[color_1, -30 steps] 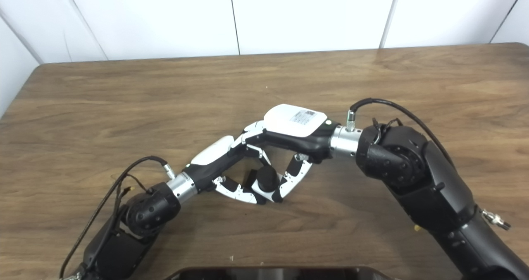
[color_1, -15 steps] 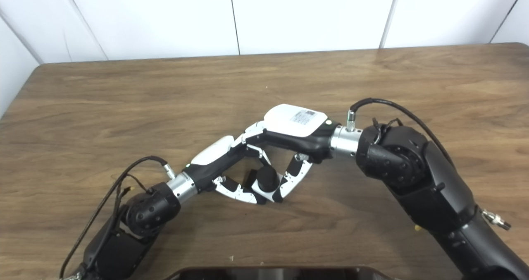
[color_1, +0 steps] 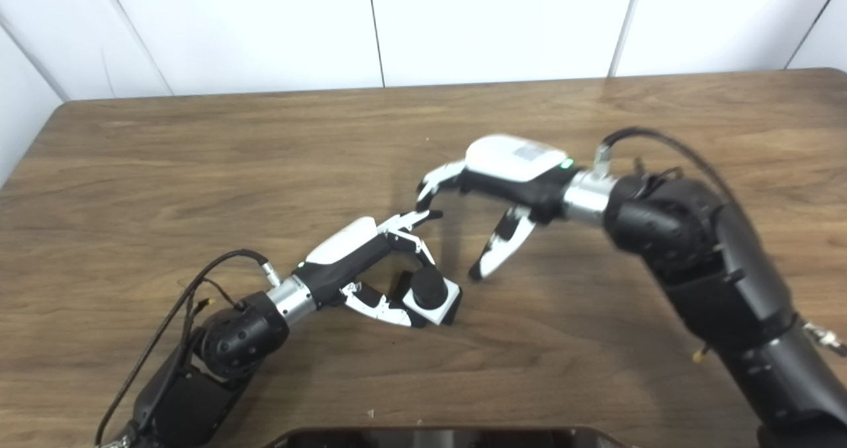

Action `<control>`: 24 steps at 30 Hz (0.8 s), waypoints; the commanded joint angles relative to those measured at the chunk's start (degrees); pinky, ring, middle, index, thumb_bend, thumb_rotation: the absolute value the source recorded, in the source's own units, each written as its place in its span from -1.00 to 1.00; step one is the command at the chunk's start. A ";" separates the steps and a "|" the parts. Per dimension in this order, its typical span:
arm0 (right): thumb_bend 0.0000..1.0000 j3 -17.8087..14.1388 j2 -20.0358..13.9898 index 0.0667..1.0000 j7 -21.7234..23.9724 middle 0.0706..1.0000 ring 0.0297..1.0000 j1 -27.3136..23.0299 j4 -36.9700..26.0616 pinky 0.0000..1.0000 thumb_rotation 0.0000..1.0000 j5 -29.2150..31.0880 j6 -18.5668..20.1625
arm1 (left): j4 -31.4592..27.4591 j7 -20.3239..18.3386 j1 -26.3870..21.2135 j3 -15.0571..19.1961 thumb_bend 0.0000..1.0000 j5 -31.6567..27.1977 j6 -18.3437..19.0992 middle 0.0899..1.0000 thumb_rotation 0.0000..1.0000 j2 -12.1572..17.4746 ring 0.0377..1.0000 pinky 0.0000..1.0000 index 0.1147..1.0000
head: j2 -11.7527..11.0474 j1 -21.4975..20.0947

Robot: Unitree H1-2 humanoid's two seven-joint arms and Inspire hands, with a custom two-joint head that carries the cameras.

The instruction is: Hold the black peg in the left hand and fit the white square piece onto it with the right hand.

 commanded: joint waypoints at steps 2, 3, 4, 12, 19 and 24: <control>0.53 -3.44 0.09 0.41 -3.47 0.67 0.64 -2.68 -0.69 0.32 -0.60 2.57 -0.12 | 1.22 -1.28 0.66 -0.79 0.04 1.78 0.52 1.00 -0.84 0.95 1.00 1.00 -0.15 | -0.14 -0.11; 0.53 -4.38 0.14 0.40 -4.37 0.67 0.62 -2.48 -0.59 0.30 -0.60 2.95 -0.27 | 1.31 -1.26 0.66 -0.74 0.04 1.76 0.50 1.00 -0.84 1.02 1.00 1.00 -0.15 | -0.28 -0.25; 0.52 -4.99 0.19 0.40 -4.93 0.66 0.61 -2.33 -0.52 0.29 -0.61 3.18 -0.39 | 1.38 -1.25 0.66 -0.71 0.04 1.76 0.50 1.00 -0.84 1.06 1.00 1.00 -0.15 | -0.28 -0.25; 0.40 -12.06 3.11 0.40 -12.84 0.61 0.58 2.08 -2.75 0.29 -0.66 3.27 4.85 | 2.08 -0.83 0.77 -0.46 0.04 1.66 -0.57 1.00 -0.84 1.45 1.00 1.00 -0.15 | -1.05 -1.42; 0.34 -17.73 10.88 0.44 -20.41 0.55 0.50 7.99 -4.71 0.24 -0.70 4.67 15.95 | 3.05 -0.71 0.73 -0.35 0.04 1.48 -1.50 1.00 -0.84 1.55 1.00 1.00 -0.15 | -1.72 -2.78; 0.29 -22.01 17.01 0.48 -25.86 0.57 0.45 11.87 -4.14 0.23 -0.60 9.29 20.22 | 3.53 -0.37 0.73 -0.28 0.04 1.65 -2.02 1.00 -0.84 1.46 1.00 1.00 -0.15 | -2.12 -2.92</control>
